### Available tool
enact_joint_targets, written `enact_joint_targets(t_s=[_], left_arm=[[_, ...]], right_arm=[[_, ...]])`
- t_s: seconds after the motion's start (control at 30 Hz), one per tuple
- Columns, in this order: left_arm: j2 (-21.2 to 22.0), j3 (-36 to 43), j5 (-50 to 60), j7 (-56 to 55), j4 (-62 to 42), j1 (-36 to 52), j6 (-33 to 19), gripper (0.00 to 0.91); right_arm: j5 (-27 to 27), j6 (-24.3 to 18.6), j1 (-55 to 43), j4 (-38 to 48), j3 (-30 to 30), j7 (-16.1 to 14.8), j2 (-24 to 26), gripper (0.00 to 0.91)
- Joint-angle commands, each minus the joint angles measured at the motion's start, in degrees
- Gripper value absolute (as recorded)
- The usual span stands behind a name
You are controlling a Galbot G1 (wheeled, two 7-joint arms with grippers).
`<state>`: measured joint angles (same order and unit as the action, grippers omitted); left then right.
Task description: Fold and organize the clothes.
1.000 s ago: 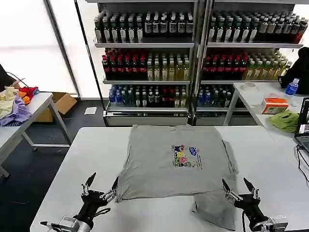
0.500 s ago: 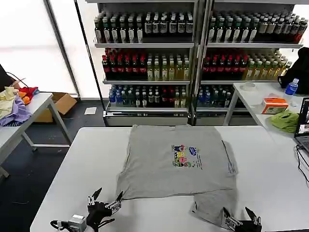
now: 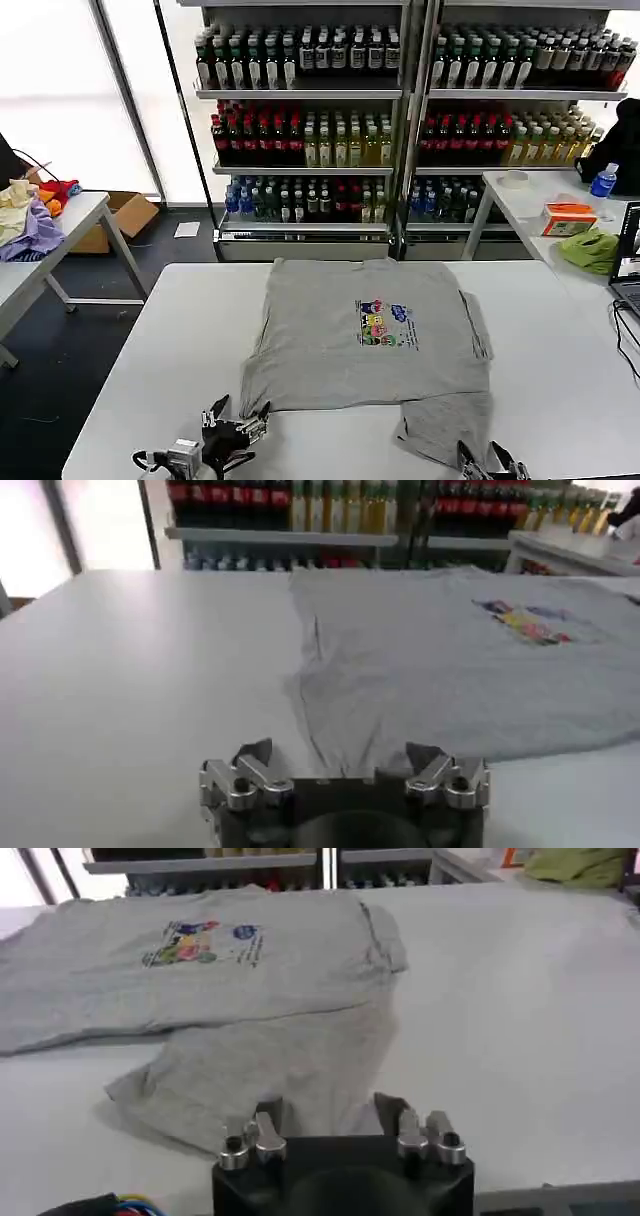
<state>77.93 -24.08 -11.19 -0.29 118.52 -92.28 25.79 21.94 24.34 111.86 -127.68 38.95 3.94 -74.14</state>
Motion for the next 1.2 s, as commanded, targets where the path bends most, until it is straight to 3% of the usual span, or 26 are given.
enact_joint_targets(t_s=[0.03,0.4,0.7,0.8,1.03,1.2], left_arm=[[0.81,2.28,1.63,-0.9,-2.58,-0.01,-1.4,0.03],[1.49,2.95,3.59,-3.74,-2.34,-0.49,-4.87,0.03],[0.86,2.7,3.52,-4.51,5.1,-3.8,-4.44,0.03],[0.61,1.73,3.37,-4.63,8.16,-6.27,-3.2,0.03],[-1.6,-2.08,2.31,-4.87,13.43,-11.53,-2.55,0.03],[-3.68,-4.51,-0.47,-5.04,16.18,-13.96,-2.02,0.03]], right_arm=[[0.14,0.03,0.46,0.6,-0.69,0.23,-0.1,0.0],[3.22,-3.33,-0.2,0.76,-0.29,-1.41,0.14,0.0],[8.3,-7.76,5.16,-4.17,0.96,-4.3,1.59,0.0],[8.23,-7.9,9.33,-7.35,1.99,-5.82,2.32,0.0],[6.33,-10.34,14.83,-10.99,4.38,-14.58,3.5,0.0],[7.56,-13.01,16.05,-12.32,3.61,-16.9,2.81,0.0]])
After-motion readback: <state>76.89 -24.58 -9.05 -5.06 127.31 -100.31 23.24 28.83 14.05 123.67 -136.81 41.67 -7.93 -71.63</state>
